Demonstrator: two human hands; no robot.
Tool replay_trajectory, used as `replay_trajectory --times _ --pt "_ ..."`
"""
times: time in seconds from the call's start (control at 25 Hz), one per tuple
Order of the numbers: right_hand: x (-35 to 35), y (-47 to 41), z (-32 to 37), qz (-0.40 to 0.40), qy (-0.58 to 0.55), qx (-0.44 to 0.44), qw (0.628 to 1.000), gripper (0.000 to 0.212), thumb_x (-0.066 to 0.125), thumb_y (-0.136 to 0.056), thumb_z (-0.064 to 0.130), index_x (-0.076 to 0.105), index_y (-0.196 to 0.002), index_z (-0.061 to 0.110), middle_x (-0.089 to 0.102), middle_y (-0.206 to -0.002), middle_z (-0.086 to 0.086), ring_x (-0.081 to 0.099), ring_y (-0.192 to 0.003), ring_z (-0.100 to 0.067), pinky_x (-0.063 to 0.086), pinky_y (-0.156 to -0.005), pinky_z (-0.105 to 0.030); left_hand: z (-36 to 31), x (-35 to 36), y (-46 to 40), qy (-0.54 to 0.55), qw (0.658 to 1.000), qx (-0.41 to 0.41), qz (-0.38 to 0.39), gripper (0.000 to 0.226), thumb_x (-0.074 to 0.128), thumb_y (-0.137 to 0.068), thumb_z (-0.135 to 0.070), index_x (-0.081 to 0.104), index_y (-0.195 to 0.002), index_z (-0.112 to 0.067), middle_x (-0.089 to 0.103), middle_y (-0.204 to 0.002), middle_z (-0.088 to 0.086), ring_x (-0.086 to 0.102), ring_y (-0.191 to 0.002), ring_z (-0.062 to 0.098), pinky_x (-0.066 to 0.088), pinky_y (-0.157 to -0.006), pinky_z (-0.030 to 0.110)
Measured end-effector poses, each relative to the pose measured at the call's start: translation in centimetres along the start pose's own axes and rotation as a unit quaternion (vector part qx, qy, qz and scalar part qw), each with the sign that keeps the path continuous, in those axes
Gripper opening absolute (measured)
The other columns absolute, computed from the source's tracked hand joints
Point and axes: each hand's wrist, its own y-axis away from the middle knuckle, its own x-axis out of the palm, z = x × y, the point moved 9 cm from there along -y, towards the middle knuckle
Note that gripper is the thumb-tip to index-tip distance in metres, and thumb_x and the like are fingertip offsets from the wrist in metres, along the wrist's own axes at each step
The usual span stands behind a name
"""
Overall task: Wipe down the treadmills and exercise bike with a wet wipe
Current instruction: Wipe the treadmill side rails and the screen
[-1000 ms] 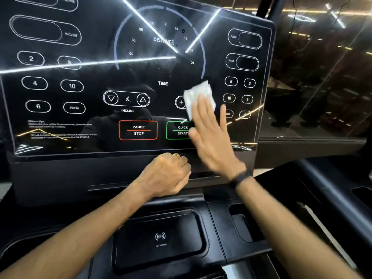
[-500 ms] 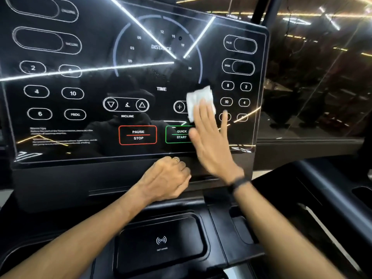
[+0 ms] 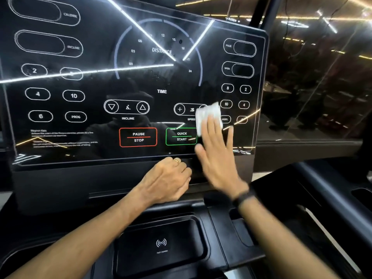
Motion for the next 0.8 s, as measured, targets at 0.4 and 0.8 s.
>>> replay_trajectory --times 0.4,0.8 --pt "-4.2 -5.8 -4.2 -0.049 -0.001 0.043 0.998 0.076 -0.002 -0.1 0.061 0.002 -0.161 0.016 -0.006 -0.169 0.0 -0.012 -0.154 -0.012 -0.021 -0.12 -0.046 -0.2 -0.3 -0.4 -0.018 0.999 0.004 0.032 0.018 0.053 -0.092 -0.029 0.055 -0.084 -0.013 0.054 -0.09 0.009 0.049 -0.081 0.028 0.041 -0.07 0.042" --pt "-2.5 -1.7 -6.3 -0.037 0.016 0.075 0.996 0.076 -0.001 -0.1 0.062 0.001 -0.161 0.016 -0.006 -0.169 -0.001 -0.012 -0.154 -0.012 -0.016 -0.121 -0.052 -0.7 0.3 -0.5 -0.035 0.998 0.014 0.053 0.021 0.048 -0.094 -0.031 0.056 -0.088 -0.013 0.055 -0.095 0.009 0.047 -0.084 0.028 0.036 -0.073 0.041"
